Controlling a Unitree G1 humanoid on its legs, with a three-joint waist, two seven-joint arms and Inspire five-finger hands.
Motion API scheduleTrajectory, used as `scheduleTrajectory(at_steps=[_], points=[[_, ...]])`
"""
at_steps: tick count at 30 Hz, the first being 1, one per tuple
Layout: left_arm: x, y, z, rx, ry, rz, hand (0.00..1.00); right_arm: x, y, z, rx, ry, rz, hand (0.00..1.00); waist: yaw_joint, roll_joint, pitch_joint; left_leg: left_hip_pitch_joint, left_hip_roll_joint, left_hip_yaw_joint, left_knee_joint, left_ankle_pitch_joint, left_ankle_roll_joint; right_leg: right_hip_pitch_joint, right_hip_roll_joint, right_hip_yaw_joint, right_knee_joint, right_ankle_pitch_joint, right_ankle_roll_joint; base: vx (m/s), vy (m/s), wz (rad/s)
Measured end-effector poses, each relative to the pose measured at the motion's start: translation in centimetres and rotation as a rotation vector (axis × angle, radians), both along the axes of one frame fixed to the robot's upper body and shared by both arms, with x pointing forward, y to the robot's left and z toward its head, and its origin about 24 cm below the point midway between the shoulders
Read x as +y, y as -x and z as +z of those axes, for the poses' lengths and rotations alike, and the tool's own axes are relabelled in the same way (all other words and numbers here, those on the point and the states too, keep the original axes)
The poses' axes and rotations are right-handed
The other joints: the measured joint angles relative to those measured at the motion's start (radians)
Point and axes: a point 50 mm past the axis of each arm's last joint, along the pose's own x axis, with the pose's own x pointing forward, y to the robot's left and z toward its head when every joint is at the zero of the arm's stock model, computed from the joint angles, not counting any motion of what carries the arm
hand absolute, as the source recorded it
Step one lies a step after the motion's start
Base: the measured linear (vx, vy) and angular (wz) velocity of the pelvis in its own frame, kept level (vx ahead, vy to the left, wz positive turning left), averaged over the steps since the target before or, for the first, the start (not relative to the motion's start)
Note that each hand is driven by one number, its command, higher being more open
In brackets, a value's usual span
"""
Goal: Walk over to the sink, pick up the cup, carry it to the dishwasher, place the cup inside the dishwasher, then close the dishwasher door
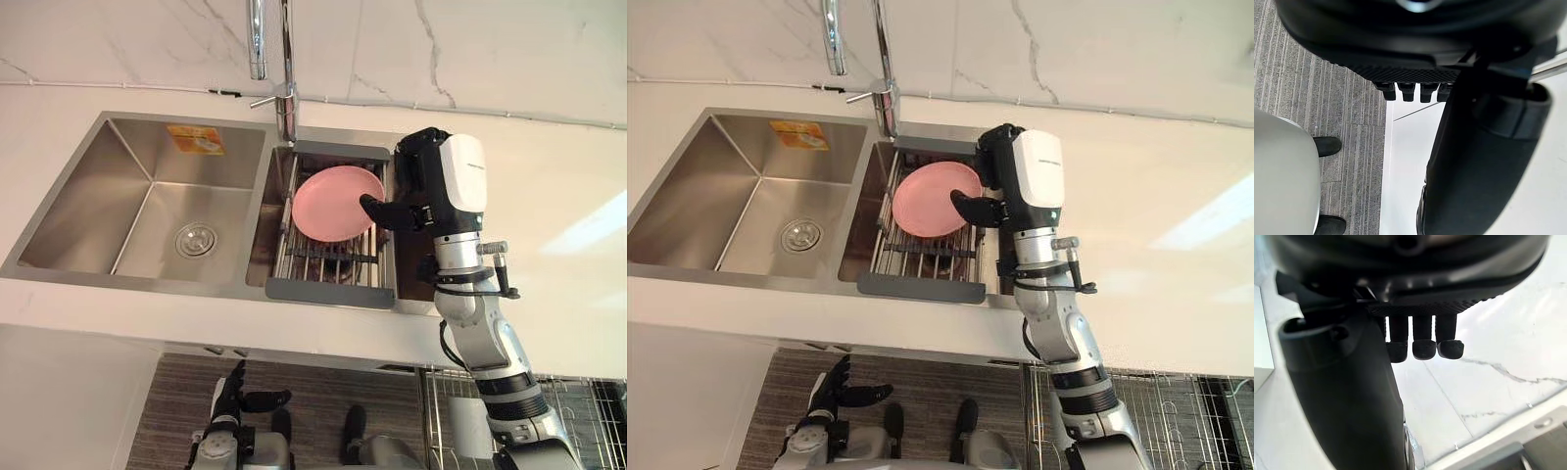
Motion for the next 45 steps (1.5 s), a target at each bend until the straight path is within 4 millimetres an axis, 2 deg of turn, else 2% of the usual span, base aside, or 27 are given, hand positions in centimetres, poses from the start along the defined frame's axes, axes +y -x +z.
scheduleTrajectory(at_steps=[4, 10, 11, 17, 25, 29, 45], points=[[0.0, 0.3, -0.2, 0.016, -0.009, -0.011, 1.0, 0.0, 0.9, -0.4, 0.009, -0.052, 0.023, 0.0, -0.002, 0.0, -0.021, 0.001, 0.0, 0.001, -0.002, 0.0, 0.0, 0.0, 0.001, 0.002, -0.003, 0.003, 0.0, -0.02, 0.004, 0.0], [0.0, 0.6, -0.3, 0.028, -0.01, -0.01, 1.0, 0.2, 1.5, -0.4, -0.005, -0.06, 0.042, 0.0, -0.018, 0.0, -0.024, 0.015, 0.0, 0.013, -0.01, 0.0, 0.0, 0.007, 0.004, 0.02, -0.014, 0.017, 0.0, -0.03, 0.009, -0.08], [0.0, 0.6, -0.4, 0.03, -0.009, -0.01, 1.0, 0.2, 1.6, -0.5, -0.003, -0.064, 0.043, 1.0, -0.018, 0.0, -0.026, 0.018, 0.0, 0.018, -0.015, 0.0, 0.0, 0.01, 0.005, 0.024, -0.026, 0.025, -0.001, -0.04, 0.01, -0.12], [0.0, 0.9, -0.5, 0.043, -0.016, -0.019, 1.0, -0.2, 2.3, -2.3, 0.082, -0.104, 0.041, 1.0, -0.026, 0.003, -0.041, 0.033, 0.0, 0.024, -0.03, 0.0, 0.0, 0.026, 0.008, 0.025, -0.046, 0.033, 0.003, -0.01, 0.001, -0.01], [0.0, 1.2, -0.7, 0.058, -0.017, -0.022, 1.0, -0.2, 2.6, -3.3, 0.135, -0.096, 0.047, 1.0, -0.041, 0.006, -0.049, 0.045, 0.0, 0.025, -0.032, 0.0, 0.0, 0.044, 0.009, 0.023, -0.059, 0.035, 0.005, 0.0, 0.0, 0.0], [-0.3, 1.5, -0.9, 0.076, -0.008, -0.021, 1.0, -0.2, 2.9, -4.0, 0.165, -0.094, 0.047, 1.0, -0.042, 0.021, -0.064, 0.047, -0.002, 0.024, -0.031, 0.0, 0.0, 0.049, 0.009, 0.02, -0.063, 0.035, 0.006, 0.0, 0.0, 0.0], [-0.4, 1.6, -0.9, 0.081, -0.013, -0.031, 1.0, -0.1, 3.0, -4.5, 0.191, -0.103, 0.047, 1.0, -0.045, 0.022, -0.065, 0.056, -0.001, 0.019, -0.032, 0.0, -0.001, 0.06, 0.008, 0.016, -0.064, 0.035, 0.006, -0.01, 0.004, 0.0]])
